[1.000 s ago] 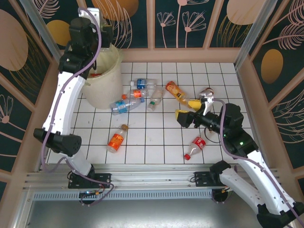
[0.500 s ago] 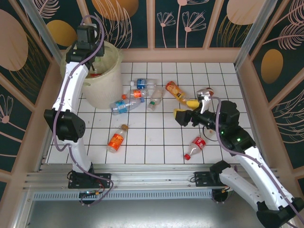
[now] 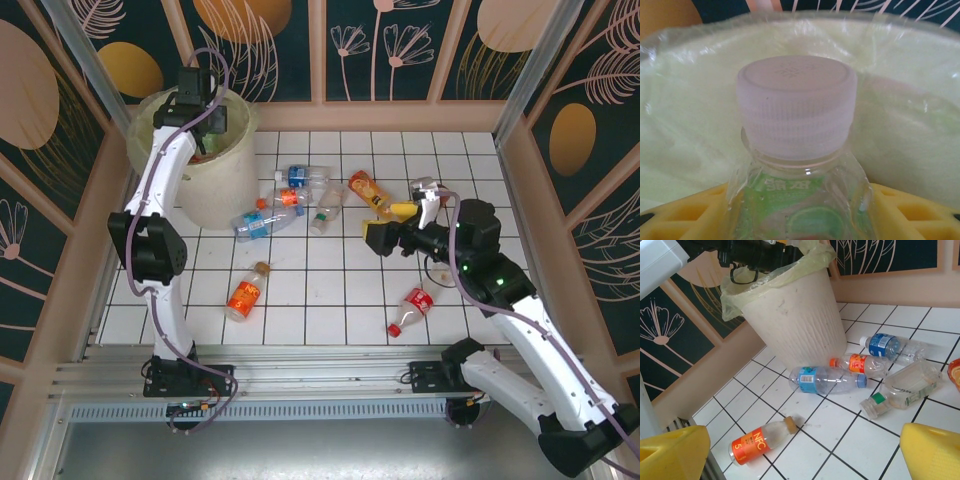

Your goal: Put the plastic bottles in the bin

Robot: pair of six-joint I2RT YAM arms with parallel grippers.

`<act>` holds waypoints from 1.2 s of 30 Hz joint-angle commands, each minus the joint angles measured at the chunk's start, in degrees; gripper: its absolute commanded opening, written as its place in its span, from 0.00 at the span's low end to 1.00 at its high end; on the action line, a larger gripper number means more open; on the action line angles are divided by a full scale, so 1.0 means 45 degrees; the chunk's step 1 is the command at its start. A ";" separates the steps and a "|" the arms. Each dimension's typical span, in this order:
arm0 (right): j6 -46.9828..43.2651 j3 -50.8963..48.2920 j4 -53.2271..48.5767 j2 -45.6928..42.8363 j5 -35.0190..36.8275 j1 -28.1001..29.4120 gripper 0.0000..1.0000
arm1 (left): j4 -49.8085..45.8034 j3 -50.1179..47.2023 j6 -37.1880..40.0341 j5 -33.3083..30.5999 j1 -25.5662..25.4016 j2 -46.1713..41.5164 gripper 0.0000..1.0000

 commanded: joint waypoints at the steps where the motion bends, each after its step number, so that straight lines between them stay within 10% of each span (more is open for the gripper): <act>1: 0.0065 0.0442 0.0250 0.0072 0.0209 -0.0037 0.98 | -0.0221 0.0194 0.0094 0.0080 0.0155 0.0108 0.64; 19: 0.0890 -0.0387 -0.1571 -0.0526 0.2506 -0.0030 0.98 | -0.0372 0.0146 -0.0966 0.1147 0.0136 -0.0999 0.98; 30: 0.0763 -0.1118 -0.1657 0.0303 0.3031 -0.0042 0.94 | 0.0728 -0.1122 -0.2354 0.1001 0.0126 -0.3971 0.99; 36: 0.0351 -0.1208 -0.1358 0.1634 0.3160 -0.0267 0.93 | 0.3909 -0.5935 -0.3368 0.4864 0.0121 -0.7750 0.99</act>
